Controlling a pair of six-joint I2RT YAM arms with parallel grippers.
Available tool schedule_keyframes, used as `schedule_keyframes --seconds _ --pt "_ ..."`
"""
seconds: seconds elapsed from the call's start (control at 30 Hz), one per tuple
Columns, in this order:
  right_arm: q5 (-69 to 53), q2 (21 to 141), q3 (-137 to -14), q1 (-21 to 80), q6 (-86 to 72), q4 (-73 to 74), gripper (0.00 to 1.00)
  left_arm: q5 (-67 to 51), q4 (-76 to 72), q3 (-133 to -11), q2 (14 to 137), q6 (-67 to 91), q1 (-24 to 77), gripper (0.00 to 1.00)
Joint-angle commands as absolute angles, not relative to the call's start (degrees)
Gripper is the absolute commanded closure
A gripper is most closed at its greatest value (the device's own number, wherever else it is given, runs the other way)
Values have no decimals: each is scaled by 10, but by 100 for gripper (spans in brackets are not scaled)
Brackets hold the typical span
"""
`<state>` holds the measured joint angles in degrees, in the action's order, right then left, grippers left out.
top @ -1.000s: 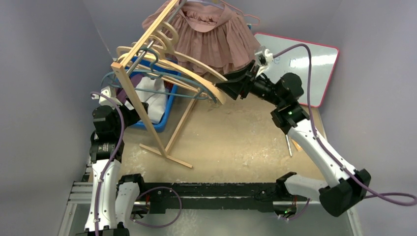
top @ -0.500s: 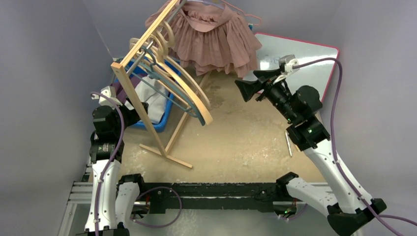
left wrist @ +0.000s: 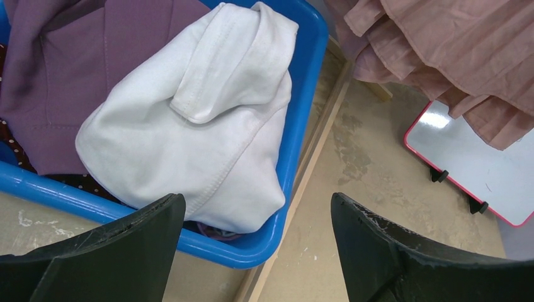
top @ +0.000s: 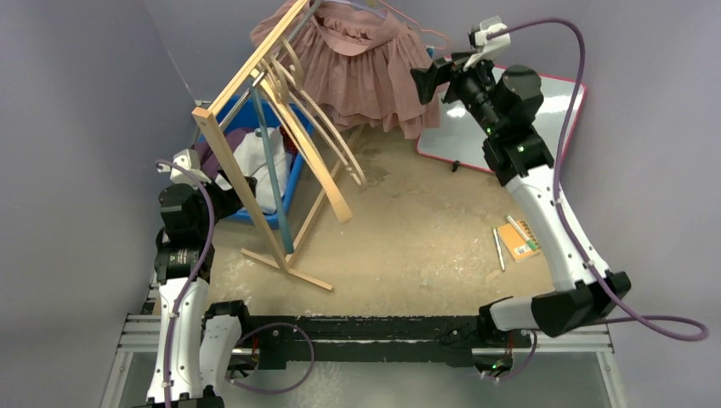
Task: Remove the skirt from the hanger
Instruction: Pick up the hanger from the clothesline.
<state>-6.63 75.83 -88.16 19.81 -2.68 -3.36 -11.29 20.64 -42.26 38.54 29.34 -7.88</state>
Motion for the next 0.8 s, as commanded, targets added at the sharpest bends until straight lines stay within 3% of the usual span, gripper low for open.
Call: schedule_keyframes --seconds 0.0,0.53,0.67,0.77 --pt "-127 817 -965 162 1 -67 1 -114 180 -421 377 289 -83 15" --pt "-284 1055 -1236 147 53 8 1 -126 174 -418 377 290 -83 13" --pt "-340 1112 -1318 147 53 67 8 -128 174 -417 377 290 -83 13" --pt "-382 1128 -1326 147 47 76 22 -128 173 -418 379 290 -83 13"
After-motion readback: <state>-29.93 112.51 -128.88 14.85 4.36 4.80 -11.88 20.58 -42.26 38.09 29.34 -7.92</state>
